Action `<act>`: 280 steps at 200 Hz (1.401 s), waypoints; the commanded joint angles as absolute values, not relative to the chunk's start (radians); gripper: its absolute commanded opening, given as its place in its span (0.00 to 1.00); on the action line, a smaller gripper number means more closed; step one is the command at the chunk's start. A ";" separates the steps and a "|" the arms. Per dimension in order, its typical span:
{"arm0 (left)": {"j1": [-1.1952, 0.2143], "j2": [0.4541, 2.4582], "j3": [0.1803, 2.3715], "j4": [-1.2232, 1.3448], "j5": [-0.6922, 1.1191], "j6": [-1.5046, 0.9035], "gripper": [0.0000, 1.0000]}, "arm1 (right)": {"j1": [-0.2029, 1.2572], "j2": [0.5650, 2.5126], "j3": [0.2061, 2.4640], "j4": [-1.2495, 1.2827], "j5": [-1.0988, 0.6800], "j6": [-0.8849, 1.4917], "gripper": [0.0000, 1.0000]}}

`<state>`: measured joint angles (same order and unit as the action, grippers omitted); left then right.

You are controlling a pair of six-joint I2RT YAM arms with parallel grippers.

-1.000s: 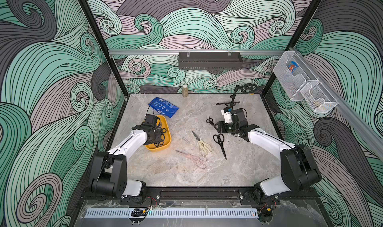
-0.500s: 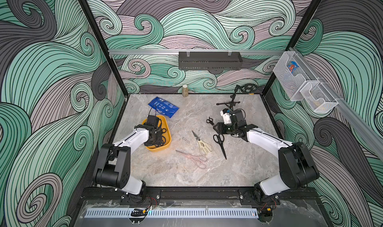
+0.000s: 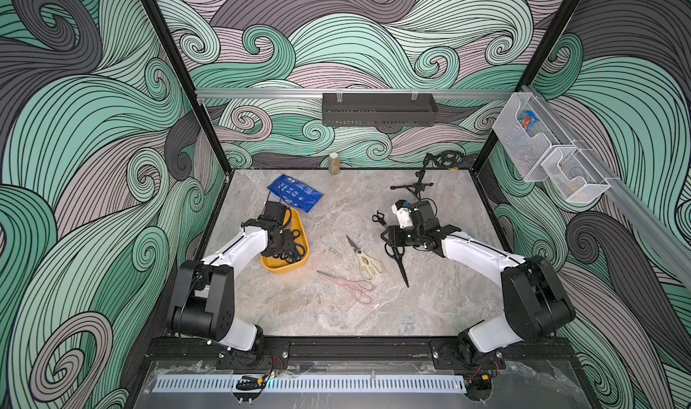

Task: Put the scissors into the storage box
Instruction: Place the scissors in the storage box, then adjust the scissors at the center of the board.

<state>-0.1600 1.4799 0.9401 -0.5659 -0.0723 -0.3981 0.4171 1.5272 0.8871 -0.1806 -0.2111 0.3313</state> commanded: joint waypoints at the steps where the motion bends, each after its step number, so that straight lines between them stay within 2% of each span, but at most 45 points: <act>1: -0.158 1.429 0.999 -0.593 -0.033 -0.418 0.54 | 0.476 1.506 0.859 -0.226 -0.201 0.299 0.48; 29: -0.158 1.342 1.019 -0.545 0.015 -0.442 0.54 | 0.572 1.457 0.816 -0.267 -0.177 0.246 0.48; 81: -0.153 1.254 0.948 -0.265 0.159 -0.606 0.54 | 0.742 1.371 0.788 -0.273 -0.193 0.158 0.49; 148: -0.078 1.194 0.921 -0.169 0.168 -0.725 0.56 | 0.960 1.565 0.921 -0.262 -0.152 0.058 0.50; 164: -0.049 1.167 0.885 -0.141 0.187 -0.745 0.60 | 0.987 1.617 0.961 -0.265 -0.155 0.032 0.50; 221: 0.058 1.142 0.819 -0.136 0.300 -0.764 0.60 | 1.026 1.775 1.050 -0.272 -0.274 -0.033 0.49; 253: 0.072 1.119 0.826 -0.142 0.319 -0.728 0.60 | 1.026 1.852 1.088 -0.287 -0.265 -0.037 0.49; 280: 0.071 1.112 0.850 -0.174 0.345 -0.698 0.60 | 1.009 1.914 1.141 -0.312 -0.191 -0.020 0.50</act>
